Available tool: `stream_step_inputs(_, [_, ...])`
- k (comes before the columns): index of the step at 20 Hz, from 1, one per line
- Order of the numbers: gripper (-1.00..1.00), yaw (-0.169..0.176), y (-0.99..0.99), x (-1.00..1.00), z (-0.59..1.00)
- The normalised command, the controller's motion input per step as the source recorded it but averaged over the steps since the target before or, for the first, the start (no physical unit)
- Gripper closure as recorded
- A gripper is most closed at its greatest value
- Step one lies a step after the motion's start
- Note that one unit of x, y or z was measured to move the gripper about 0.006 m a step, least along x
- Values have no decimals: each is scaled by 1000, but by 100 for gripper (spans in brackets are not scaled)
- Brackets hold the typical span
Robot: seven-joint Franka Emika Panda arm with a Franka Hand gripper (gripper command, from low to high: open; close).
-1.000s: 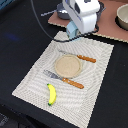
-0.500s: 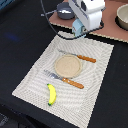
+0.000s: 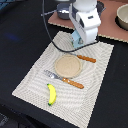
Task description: Interact with the objects in diverse but meaningful ways.
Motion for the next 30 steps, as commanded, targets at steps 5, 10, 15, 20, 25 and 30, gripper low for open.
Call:
stream_step_inputs(5, [-100,-37,350,1,886])
stream_step_inputs(10, [-100,-21,251,-78,1000])
stream_step_inputs(15, [-100,-6,90,-179,1000])
stream_step_inputs(20, [-100,-41,-317,-14,690])
stream_step_inputs(25, [-100,-50,-697,-26,131])
stream_step_inputs(30, [-100,-57,-750,-48,0])
